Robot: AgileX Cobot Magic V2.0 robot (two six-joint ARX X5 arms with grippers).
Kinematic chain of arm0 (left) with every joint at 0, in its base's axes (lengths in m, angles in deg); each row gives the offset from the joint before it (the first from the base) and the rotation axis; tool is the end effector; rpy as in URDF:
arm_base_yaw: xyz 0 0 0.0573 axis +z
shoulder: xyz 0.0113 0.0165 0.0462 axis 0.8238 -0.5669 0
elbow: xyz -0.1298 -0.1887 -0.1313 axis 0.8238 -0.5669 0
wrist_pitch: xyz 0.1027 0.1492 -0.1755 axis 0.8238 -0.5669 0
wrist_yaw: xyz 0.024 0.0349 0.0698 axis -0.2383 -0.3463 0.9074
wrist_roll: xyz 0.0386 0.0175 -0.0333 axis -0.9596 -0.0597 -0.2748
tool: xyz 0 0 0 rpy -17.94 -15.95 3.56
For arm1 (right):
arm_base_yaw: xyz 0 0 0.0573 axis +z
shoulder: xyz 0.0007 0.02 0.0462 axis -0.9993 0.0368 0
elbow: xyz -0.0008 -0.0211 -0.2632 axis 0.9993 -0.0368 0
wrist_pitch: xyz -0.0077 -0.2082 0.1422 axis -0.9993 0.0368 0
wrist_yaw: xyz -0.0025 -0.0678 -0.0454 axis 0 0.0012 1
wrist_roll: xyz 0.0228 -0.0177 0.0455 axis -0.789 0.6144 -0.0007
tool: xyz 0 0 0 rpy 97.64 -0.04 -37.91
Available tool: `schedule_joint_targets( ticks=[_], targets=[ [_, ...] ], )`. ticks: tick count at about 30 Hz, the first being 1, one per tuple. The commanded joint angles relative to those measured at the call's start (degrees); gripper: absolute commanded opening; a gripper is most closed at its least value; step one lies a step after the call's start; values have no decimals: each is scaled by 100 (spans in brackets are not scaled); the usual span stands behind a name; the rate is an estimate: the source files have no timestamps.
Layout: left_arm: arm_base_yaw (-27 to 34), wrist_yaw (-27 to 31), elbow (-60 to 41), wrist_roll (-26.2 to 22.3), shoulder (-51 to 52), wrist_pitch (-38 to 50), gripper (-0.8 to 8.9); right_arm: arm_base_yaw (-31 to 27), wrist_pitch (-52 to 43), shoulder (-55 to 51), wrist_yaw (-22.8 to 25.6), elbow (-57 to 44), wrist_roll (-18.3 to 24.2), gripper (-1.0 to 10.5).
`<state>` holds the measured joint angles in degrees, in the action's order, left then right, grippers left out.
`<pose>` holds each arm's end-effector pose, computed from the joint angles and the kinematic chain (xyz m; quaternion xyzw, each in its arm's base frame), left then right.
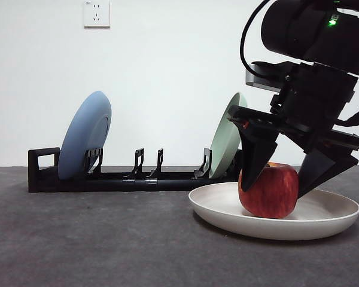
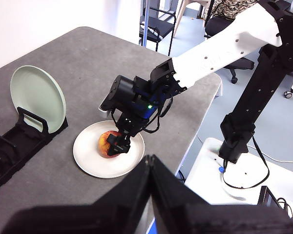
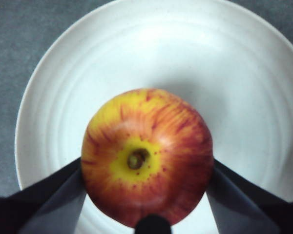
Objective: Take the yellow plate from the plate rack,put the plate on the table,take the apple from the table,put the apple in the plate
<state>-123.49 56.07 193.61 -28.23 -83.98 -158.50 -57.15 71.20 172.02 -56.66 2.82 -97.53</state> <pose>0.0250 -0.0525 0.5078 0.0598 0.2038 -0.4828 0.8496 0.2428 0.1460 0.1823 -0.0122 0.5166 0.1800 0.8370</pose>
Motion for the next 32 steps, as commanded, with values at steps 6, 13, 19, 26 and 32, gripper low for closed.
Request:
schedule_joint_targets(
  ticks=[6,13,19,26,32],
  targets=[
    [-15,-9,-20,-11,2,22,-4,7,-17,-83,-142,-31,-140,724],
    [-15,-7,-20,-11,2,22,-4,11,470,-796,-297,-31,-415,724],
    [-15,-7,-20,-24,2,22,-4,96,1613,-2022,-317,-31,-428,720],
    [-15,-4,-20,-26,2,24,-3,118,3005,-3716,-319,157,-634,396],
    [-15,22,-17,-26,2,24,-3,118,3845,-4701,-356,684,-776,-7]
  ],
)
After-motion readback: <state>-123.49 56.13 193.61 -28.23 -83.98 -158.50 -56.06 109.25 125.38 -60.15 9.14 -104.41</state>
